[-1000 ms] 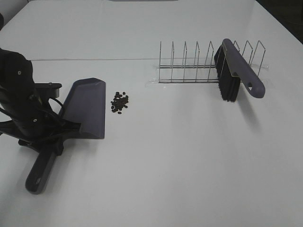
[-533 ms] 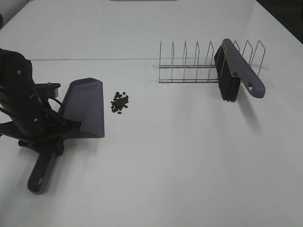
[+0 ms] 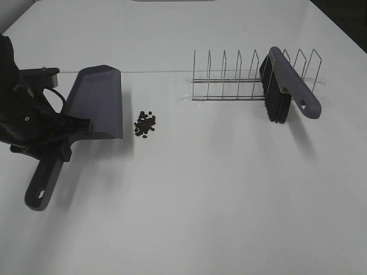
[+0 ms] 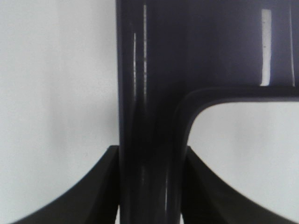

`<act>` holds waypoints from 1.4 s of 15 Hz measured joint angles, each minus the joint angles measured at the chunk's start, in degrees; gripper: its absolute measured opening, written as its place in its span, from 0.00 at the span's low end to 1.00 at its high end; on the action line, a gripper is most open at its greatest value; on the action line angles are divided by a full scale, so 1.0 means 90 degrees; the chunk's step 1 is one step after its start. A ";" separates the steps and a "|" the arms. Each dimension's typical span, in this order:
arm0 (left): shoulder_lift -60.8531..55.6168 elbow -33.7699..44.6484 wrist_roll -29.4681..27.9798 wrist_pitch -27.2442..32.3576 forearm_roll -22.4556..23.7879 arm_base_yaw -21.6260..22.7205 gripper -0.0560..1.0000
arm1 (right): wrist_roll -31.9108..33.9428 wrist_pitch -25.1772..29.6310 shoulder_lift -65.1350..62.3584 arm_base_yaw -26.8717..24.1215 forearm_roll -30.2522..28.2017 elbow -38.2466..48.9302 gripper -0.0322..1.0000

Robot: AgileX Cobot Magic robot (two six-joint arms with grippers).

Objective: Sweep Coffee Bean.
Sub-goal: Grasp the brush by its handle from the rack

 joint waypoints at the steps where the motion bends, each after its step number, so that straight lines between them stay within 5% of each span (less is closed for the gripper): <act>1: 0.0000 0.0000 0.0000 0.0019 0.0019 0.0000 0.38 | 0.0000 -0.0006 0.0490 0.0000 0.0000 -0.0006 0.67; 9: 0.0000 0.0000 0.0000 0.0019 0.0083 0.0000 0.38 | 0.0000 -0.2101 0.3852 0.0000 0.0407 -0.1152 0.66; 21: 0.0000 0.0000 0.0000 0.0019 0.0083 0.0000 0.38 | -0.0038 -0.2094 0.9619 0.0013 0.0681 -0.5367 0.66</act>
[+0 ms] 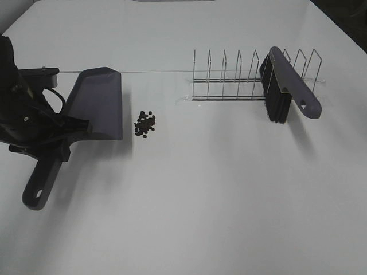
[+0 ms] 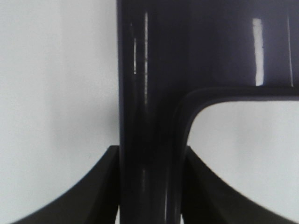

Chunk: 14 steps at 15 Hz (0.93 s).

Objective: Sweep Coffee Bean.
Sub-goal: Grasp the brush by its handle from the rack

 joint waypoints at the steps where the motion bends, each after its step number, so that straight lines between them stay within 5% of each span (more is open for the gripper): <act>1: 0.0000 0.0000 0.0000 0.0000 0.0000 0.0000 0.38 | 0.0000 0.0166 0.0758 0.0210 -0.0064 -0.0789 0.66; 5: 0.0000 0.0000 0.0000 -0.0057 0.0000 0.0000 0.38 | 0.0229 0.0726 0.2005 0.0656 -0.0306 -0.2152 0.66; 10: 0.0000 0.0000 0.0000 -0.0166 0.0000 0.0000 0.38 | 0.0840 0.2336 0.3673 0.0656 -0.0401 -0.4151 0.66; 14: 0.0000 0.0000 0.0000 -0.0166 0.0000 0.0000 0.38 | 0.1057 0.2496 0.4310 0.0656 -0.0401 -0.4736 0.66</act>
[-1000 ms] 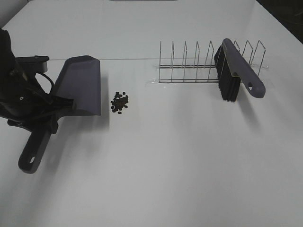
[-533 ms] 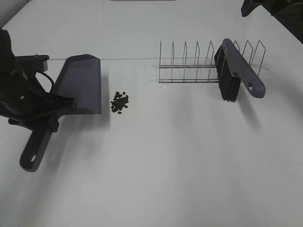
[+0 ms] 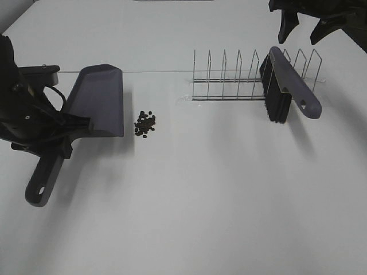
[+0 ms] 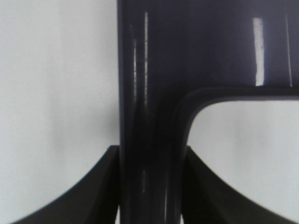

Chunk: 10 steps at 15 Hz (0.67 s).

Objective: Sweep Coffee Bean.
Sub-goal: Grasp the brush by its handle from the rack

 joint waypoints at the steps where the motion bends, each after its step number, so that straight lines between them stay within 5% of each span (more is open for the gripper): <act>1: 0.0000 0.0000 0.0000 0.0000 0.0000 0.0000 0.38 | 0.0013 0.0013 0.0089 0.0000 0.0013 -0.0032 0.66; 10: 0.0000 0.0000 0.0000 -0.0006 0.0000 0.0000 0.38 | 0.0076 -0.0064 0.1063 0.0000 0.0146 -0.0032 0.65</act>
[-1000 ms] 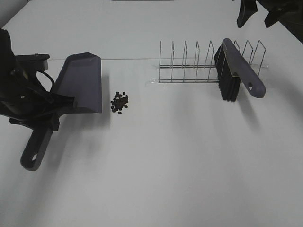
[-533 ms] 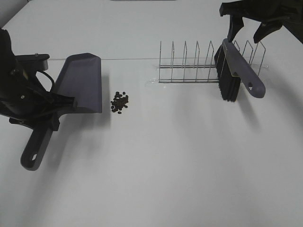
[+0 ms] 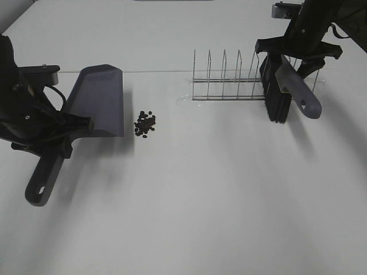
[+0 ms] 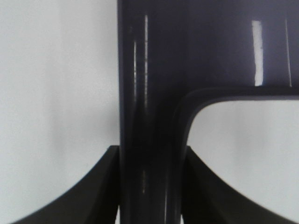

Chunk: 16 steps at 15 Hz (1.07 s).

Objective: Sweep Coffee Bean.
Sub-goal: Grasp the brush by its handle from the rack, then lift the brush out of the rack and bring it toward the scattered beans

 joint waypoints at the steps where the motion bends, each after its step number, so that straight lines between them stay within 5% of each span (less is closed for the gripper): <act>1: 0.0000 0.0000 0.0000 -0.0006 0.0006 0.0000 0.38 | 0.0000 0.0000 0.0076 0.0000 0.0019 0.0000 0.62; 4: 0.0000 0.0000 0.0000 -0.0006 0.0006 0.0000 0.38 | 0.0038 -0.0032 0.0134 -0.0013 -0.0051 0.0000 0.40; 16: 0.0000 0.0000 0.0076 -0.0013 0.0006 0.0000 0.38 | 0.0261 0.0395 -0.0949 0.0000 -0.0388 -0.0051 0.40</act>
